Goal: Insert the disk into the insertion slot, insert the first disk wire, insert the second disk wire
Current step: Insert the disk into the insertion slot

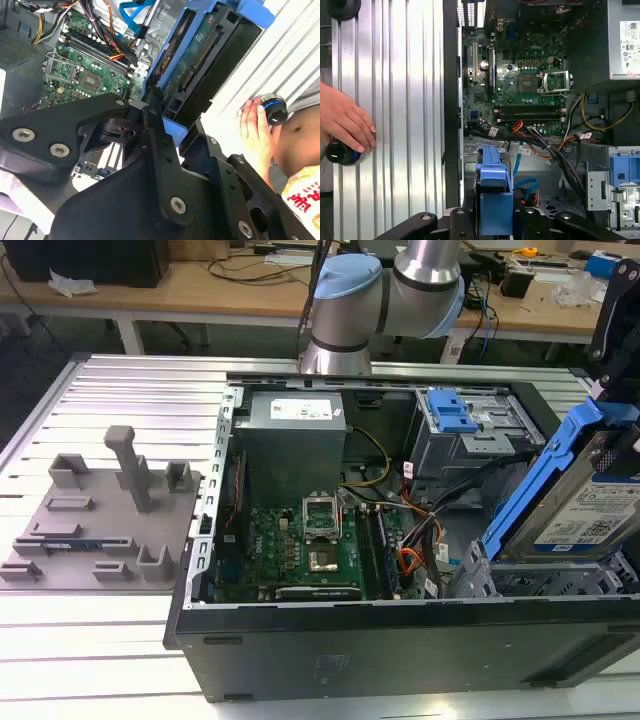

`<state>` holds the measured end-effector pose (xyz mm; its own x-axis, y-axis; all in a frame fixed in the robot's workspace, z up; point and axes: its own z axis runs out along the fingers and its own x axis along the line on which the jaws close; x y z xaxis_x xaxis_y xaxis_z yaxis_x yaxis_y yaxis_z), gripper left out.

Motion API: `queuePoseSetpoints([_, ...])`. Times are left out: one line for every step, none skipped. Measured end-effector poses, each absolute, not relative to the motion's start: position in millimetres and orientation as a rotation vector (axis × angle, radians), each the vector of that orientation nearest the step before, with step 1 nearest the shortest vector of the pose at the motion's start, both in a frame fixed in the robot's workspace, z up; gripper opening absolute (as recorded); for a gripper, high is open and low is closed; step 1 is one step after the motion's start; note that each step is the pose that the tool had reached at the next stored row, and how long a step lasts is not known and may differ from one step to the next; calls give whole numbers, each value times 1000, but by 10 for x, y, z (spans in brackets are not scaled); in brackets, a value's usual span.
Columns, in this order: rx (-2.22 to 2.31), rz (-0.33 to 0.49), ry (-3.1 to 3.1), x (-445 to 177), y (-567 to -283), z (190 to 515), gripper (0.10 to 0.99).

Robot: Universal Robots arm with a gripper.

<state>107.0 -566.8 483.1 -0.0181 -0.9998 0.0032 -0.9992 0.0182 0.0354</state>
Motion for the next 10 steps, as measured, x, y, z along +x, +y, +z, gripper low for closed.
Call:
queuePoseSetpoints([2182,-36,-2222,1070,-5668,4831,365])
queuePoseSetpoints([2182,-35,-2222,1070,-5668,4831,365])
queuePoseSetpoints([2182,-35,-2222,1070,-5668,4831,365])
queuePoseSetpoints([2182,-35,-2222,1070,-5668,4831,365])
queuePoseSetpoints([2182,-35,-2222,1070,-5668,4831,365])
queuePoseSetpoints([2182,-35,-2222,1070,-5668,4831,365])
queuePoseSetpoints([2182,-35,-2222,1070,-5668,4831,365])
queuePoseSetpoints([2183,-36,-2223,1070,-5668,4831,365])
queuePoseSetpoints([2186,-42,-2226,1070,-5668,4831,365])
queuePoseSetpoints([2191,-52,-2230,1069,-5668,4832,365])
